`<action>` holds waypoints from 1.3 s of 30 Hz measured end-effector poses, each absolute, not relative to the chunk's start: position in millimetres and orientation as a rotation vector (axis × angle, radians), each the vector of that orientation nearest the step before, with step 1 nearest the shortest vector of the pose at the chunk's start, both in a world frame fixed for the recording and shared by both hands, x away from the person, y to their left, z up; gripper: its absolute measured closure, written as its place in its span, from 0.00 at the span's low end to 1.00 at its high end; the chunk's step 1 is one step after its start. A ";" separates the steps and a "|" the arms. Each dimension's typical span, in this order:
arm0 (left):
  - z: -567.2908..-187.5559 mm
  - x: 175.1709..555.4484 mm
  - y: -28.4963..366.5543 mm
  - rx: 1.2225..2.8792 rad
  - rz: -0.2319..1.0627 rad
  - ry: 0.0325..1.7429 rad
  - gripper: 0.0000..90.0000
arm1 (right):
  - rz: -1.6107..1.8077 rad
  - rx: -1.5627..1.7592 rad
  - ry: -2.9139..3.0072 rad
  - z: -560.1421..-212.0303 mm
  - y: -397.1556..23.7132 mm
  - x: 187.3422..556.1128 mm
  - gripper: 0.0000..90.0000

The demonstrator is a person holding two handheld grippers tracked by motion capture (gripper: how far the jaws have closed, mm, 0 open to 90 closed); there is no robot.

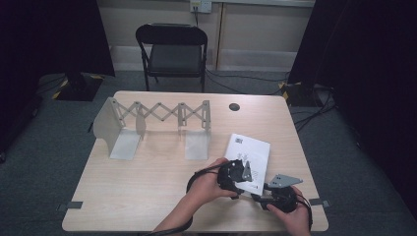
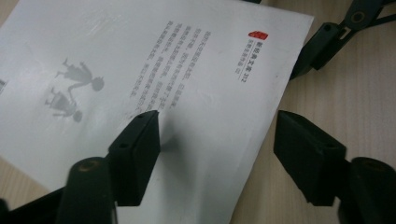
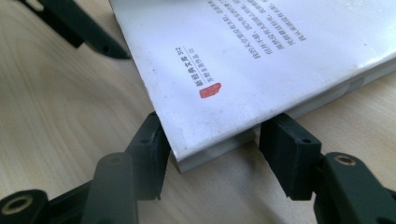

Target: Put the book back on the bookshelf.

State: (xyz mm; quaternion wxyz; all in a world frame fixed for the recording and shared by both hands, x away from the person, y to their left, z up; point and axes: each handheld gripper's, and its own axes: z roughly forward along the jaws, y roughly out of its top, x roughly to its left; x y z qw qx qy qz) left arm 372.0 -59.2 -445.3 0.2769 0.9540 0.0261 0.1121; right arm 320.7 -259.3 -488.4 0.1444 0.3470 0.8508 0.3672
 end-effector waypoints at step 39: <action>-430.0 361.7 -69.1 2.560 0.584 0.005 0.50 | 1.188 1.072 2.348 -464.3 -274.5 317.2 0.58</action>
